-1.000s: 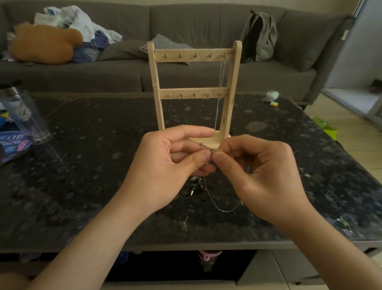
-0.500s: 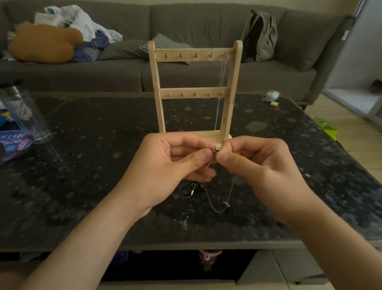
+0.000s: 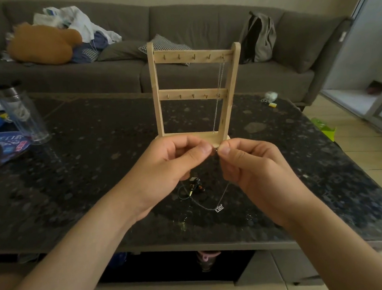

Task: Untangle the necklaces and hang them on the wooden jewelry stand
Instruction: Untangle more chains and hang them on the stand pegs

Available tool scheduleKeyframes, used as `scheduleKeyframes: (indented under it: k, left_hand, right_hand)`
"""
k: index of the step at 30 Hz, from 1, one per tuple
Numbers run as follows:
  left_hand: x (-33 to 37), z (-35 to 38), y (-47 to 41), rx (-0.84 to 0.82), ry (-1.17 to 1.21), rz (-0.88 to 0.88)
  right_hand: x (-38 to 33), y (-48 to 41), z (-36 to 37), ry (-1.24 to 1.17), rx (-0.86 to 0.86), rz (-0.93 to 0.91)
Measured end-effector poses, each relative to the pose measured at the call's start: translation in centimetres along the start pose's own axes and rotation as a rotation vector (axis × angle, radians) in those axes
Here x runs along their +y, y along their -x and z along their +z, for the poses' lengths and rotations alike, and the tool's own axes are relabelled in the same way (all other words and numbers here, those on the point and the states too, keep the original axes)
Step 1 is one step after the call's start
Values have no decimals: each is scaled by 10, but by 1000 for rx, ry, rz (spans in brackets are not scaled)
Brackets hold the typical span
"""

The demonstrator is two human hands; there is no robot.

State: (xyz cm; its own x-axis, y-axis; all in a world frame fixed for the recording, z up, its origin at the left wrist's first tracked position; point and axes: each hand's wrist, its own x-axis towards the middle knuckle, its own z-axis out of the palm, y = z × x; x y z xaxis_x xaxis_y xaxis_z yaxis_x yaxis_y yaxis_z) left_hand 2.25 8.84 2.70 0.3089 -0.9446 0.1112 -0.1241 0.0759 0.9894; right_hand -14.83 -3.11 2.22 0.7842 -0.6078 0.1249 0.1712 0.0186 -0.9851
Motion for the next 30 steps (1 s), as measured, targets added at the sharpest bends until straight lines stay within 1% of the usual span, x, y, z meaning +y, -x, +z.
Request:
scheduleKeyframes:
  k: [4,7,10,12,16,18,21,24,26,28,30]
  left_hand:
    - [1,4,-2,62,-81,44]
    - [0,5,-3,81,-94,14]
    - [5,8,-1,71,-58,-24]
    - [10,9,-1,83,-32,-33]
    - [21,13,0,122,-13,-17]
    - [29,15,1,143,8,-13]
    - [40,17,-4,172,-19,0]
    - [55,19,-7,212,-100,36]
    - [63,19,-13,236,-174,66]
    - [67,17,-22,273,-225,89]
    - [70,15,-34,319,-264,98]
  right_hand:
    - [-2,-2,4,8,25,23]
    - [-4,-2,9,50,101,12]
    - [-9,1,13,130,172,-31]
    - [-12,2,14,231,198,-81]
    - [-18,4,19,574,189,-247]
    - [-24,4,21,620,198,-289]
    - [-32,0,19,608,256,-301]
    - [-43,-7,19,580,318,-288]
    - [-51,-14,19,454,337,-232]
    - [-56,-23,19,234,304,-153]
    - [-60,-35,19,117,281,-125]
